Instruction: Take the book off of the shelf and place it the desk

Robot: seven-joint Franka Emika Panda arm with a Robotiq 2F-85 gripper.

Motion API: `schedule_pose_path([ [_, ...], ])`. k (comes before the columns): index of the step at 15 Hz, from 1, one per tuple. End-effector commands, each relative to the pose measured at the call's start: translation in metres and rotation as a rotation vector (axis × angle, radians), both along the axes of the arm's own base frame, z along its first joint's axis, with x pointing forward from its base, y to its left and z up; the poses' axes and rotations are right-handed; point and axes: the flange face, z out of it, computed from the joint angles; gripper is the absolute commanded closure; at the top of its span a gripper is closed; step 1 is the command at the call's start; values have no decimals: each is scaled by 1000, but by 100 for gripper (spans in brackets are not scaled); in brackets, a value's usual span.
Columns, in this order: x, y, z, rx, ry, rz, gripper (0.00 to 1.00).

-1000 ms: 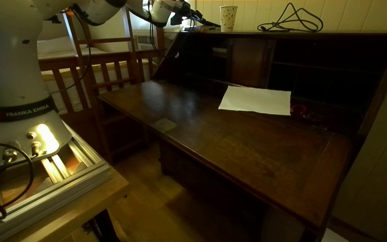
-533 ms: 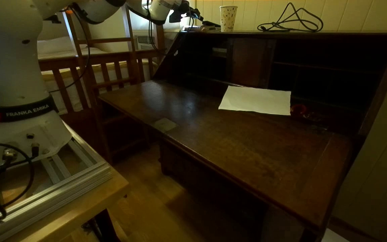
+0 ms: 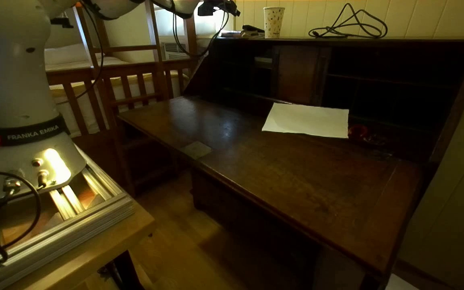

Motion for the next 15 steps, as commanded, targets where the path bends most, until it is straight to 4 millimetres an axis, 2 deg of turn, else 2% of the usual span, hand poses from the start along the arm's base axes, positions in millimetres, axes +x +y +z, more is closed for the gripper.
schedule_pose_path([
  [1,-4,-7,11,39,120,25,38],
  [6,-5,-21,2,14,281,-16,4],
  [10,-5,-28,-13,22,380,-22,0],
  [15,0,-31,-24,52,389,3,0],
])
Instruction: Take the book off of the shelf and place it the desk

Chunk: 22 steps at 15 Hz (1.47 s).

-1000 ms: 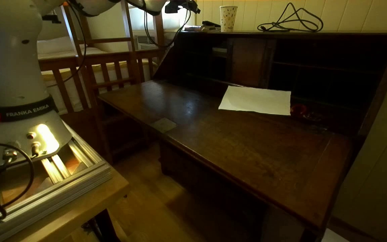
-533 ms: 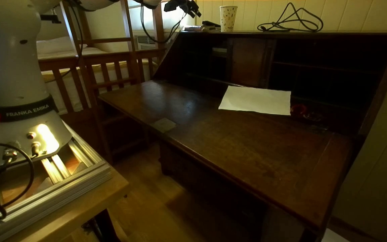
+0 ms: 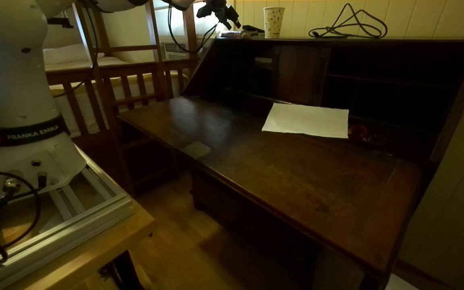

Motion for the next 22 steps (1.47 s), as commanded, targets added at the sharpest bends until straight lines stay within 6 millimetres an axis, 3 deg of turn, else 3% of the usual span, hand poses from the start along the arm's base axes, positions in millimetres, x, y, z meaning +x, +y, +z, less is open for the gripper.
schedule_pose_path([
  [1,2,-2,-1,44,15,31,0],
  [12,6,3,3,29,-87,96,0],
  [22,12,-4,-27,-3,-36,157,0],
])
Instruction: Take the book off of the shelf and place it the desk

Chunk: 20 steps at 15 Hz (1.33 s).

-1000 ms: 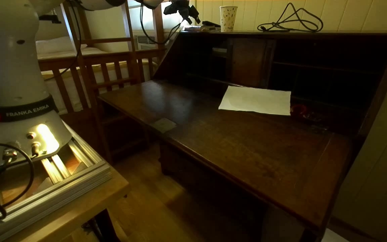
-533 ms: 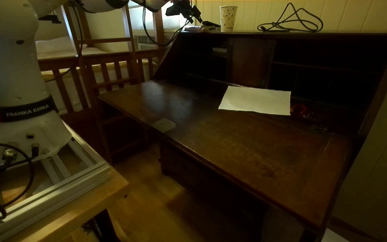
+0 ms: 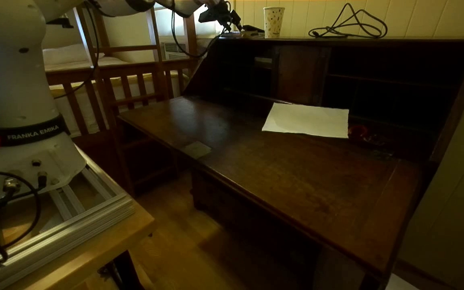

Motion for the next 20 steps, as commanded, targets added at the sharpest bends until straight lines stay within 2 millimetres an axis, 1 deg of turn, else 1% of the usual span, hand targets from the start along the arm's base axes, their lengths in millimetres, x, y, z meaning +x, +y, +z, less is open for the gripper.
schedule_pose_path([
  [1,1,-9,-14,-35,73,1,0],
  [3,-5,-14,-13,-58,160,-39,0],
  [7,-20,-23,8,-102,297,-73,0],
  [9,-29,-26,14,-116,376,-75,0],
  [13,-42,-29,20,-155,477,-99,0],
  [15,-45,-29,21,-155,497,-118,0],
  [17,-43,-26,23,-115,473,-129,0],
  [20,-41,-15,36,-65,402,-117,0],
])
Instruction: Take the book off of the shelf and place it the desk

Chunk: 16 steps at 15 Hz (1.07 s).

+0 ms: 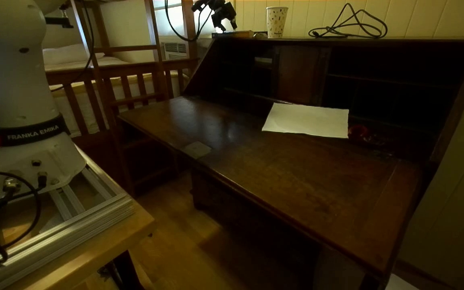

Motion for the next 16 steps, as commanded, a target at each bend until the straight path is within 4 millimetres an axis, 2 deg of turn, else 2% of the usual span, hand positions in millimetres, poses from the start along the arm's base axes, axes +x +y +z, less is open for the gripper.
schedule_pose_path([
  [1,-1,15,19,88,-68,13,0],
  [5,-10,36,55,130,-129,95,0],
  [8,-28,44,73,47,-57,167,0],
  [12,-39,66,76,-74,-8,325,0],
  [16,-49,92,53,-216,83,422,0],
])
